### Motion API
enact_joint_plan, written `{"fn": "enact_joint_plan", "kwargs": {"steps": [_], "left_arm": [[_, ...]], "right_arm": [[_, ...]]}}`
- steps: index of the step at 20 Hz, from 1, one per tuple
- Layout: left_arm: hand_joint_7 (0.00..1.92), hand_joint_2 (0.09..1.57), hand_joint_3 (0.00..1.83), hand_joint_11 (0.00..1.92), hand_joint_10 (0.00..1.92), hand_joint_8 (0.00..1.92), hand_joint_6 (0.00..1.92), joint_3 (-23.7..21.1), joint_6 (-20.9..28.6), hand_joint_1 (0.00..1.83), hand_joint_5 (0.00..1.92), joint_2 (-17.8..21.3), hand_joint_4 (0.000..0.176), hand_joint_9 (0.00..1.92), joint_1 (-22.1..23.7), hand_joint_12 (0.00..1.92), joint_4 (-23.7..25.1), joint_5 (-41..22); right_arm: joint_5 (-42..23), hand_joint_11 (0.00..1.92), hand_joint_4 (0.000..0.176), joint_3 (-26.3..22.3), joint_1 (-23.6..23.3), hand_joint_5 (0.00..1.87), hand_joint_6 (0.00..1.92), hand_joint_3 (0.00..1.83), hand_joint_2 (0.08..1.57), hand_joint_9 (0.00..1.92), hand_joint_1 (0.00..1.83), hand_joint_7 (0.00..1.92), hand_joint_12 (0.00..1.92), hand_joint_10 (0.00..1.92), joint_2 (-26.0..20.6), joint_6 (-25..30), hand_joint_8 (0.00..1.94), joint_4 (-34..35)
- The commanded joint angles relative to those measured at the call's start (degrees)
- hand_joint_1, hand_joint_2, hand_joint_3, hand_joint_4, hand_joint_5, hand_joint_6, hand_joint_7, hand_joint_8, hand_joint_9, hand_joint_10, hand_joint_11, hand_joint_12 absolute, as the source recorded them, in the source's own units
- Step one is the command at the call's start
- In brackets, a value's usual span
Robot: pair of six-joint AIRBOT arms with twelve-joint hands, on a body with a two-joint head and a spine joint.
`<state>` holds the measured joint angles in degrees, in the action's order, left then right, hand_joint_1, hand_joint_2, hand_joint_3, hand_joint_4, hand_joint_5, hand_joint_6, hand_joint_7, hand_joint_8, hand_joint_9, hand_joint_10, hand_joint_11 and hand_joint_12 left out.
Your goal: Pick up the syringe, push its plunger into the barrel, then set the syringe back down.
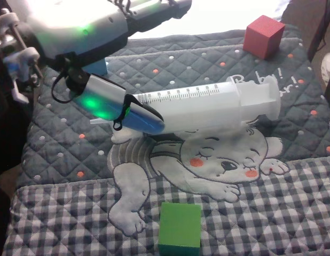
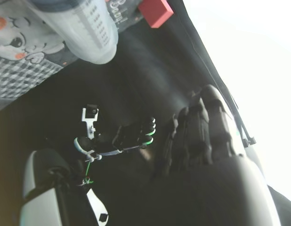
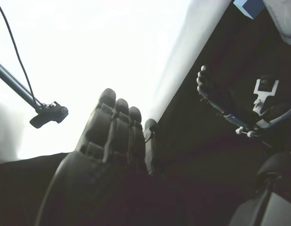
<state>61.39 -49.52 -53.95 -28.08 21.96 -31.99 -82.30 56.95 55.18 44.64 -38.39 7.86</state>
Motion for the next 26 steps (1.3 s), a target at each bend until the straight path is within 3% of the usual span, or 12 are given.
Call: {"fn": "enact_joint_plan", "kwargs": {"steps": [1, 2, 3, 5, 6, 9, 11, 14, 19, 22, 23, 26], "left_arm": [[0.01, 0.71, 0.0, 0.0, 0.0, 0.0, 0.0, 0.1, 0.2, 0.42, 0.0, -0.7, 0.013, 0.01, 1.0, 0.13, -0.8, -5.3], [0.0, 0.69, 0.0, 0.0, 0.0, 0.0, 0.0, 0.4, 0.2, 0.4, 0.0, -1.2, 0.005, 0.0, 1.2, 0.11, -0.6, -4.5], [0.0, 0.65, 0.0, 0.0, 0.0, 0.0, 0.0, 0.9, 0.2, 0.36, 0.0, -2.0, 0.022, 0.0, 1.4, 0.03, -0.5, -3.8], [0.01, 0.63, 0.0, 0.01, 0.01, 0.0, 0.0, 1.8, 0.5, 0.3, 0.0, -3.3, 0.015, 0.02, 1.5, 0.02, -0.5, -3.1], [0.02, 0.64, 0.0, 0.02, 0.02, 0.01, 0.0, 2.2, 0.9, 0.27, 0.0, -3.9, 0.003, 0.04, 1.5, 0.02, -0.5, -2.8], [0.08, 0.69, 0.01, 0.07, 0.01, 0.0, 0.0, 3.3, 1.1, 0.2, 0.0, -5.7, 0.0, 0.09, 1.5, 0.07, -0.5, -1.4], [0.09, 0.68, 0.0, 0.09, 0.01, 0.0, 0.01, 4.0, 1.0, 0.28, 0.02, -6.7, 0.0, 0.1, 1.4, 0.09, -0.5, -0.5], [0.09, 0.65, 0.0, 0.0, 0.01, 0.0, 0.0, 5.1, 1.0, 0.39, 0.01, -8.1, 0.0, 0.12, 1.4, 0.47, -0.5, 1.2], [0.1, 0.65, 0.0, 0.0, 0.01, 0.01, 0.0, 6.9, 1.0, 0.44, 0.01, -10.6, 0.0, 0.13, 1.1, 0.39, -0.1, 3.7], [0.1, 0.67, 0.0, 0.0, 0.0, 0.0, 0.0, 7.7, 1.0, 0.43, 0.03, -11.6, 0.0, 0.12, 1.0, 0.36, -0.1, 4.8], [0.11, 0.67, 0.0, 0.0, 0.0, 0.0, 0.0, 8.0, 1.0, 0.46, 0.04, -12.0, 0.0, 0.13, 1.0, 0.38, -0.1, 5.2], [0.16, 0.66, 0.0, 0.0, 0.0, 0.0, 0.0, 9.0, 1.0, 0.47, 0.07, -13.4, 0.0, 0.19, 0.9, 0.52, 0.2, 6.7]], "right_arm": [[-7.3, 0.12, 0.105, 0.0, -0.4, 0.07, 0.0, 0.01, 0.69, 0.1, 0.55, 0.07, 0.07, 0.0, -0.2, 0.3, 0.0, 1.1], [-7.4, 0.12, 0.106, 0.0, -0.4, 0.07, 0.0, 0.01, 0.68, 0.1, 0.56, 0.08, 0.07, 0.0, -0.2, 0.3, 0.0, 1.1], [-7.5, 0.11, 0.12, 0.0, -0.4, 0.07, 0.0, 0.02, 0.7, 0.09, 0.54, 0.07, 0.06, 0.0, -0.2, 0.3, 0.0, 1.1], [-7.6, 0.11, 0.112, -0.1, -0.4, 0.08, 0.0, 0.02, 0.71, 0.1, 0.51, 0.09, 0.06, 0.0, -0.2, 0.3, 0.01, 1.1], [-7.6, 0.11, 0.114, -0.1, -0.4, 0.07, 0.0, 0.0, 0.69, 0.1, 0.55, 0.09, 0.06, 0.0, -0.2, 0.3, 0.01, 1.1], [-7.7, 0.1, 0.121, -0.1, -0.4, 0.08, 0.0, 0.0, 0.66, 0.1, 0.6, 0.1, 0.05, 0.0, -0.2, 0.3, 0.01, 1.2], [-8.2, 0.1, 0.118, -0.1, -0.4, 0.08, 0.0, 0.0, 0.64, 0.1, 0.59, 0.1, 0.05, 0.0, -0.3, 0.3, 0.01, 1.4], [-8.9, 0.09, 0.114, -0.1, -0.4, 0.08, 0.0, 0.0, 0.66, 0.11, 0.57, 0.08, 0.04, 0.0, -0.3, 0.3, 0.0, 1.7], [-9.9, 0.08, 0.108, 0.0, -0.4, 0.08, 0.0, 0.0, 0.63, 0.12, 0.63, 0.12, 0.03, 0.0, -0.3, 0.3, 0.01, 2.1], [-10.2, 0.09, 0.117, 0.0, -0.3, 0.09, 0.0, 0.0, 0.61, 0.12, 0.65, 0.12, 0.04, 0.0, -0.4, 0.3, 0.01, 2.4], [-10.2, 0.08, 0.133, -0.1, -0.3, 0.1, 0.01, 0.0, 0.61, 0.11, 0.68, 0.11, 0.03, 0.0, -0.4, 0.3, 0.0, 2.4], [-10.2, 0.08, 0.128, -0.1, -0.3, 0.1, 0.0, 0.0, 0.6, 0.11, 0.68, 0.12, 0.03, 0.0, -0.4, 0.3, 0.01, 2.4]]}}
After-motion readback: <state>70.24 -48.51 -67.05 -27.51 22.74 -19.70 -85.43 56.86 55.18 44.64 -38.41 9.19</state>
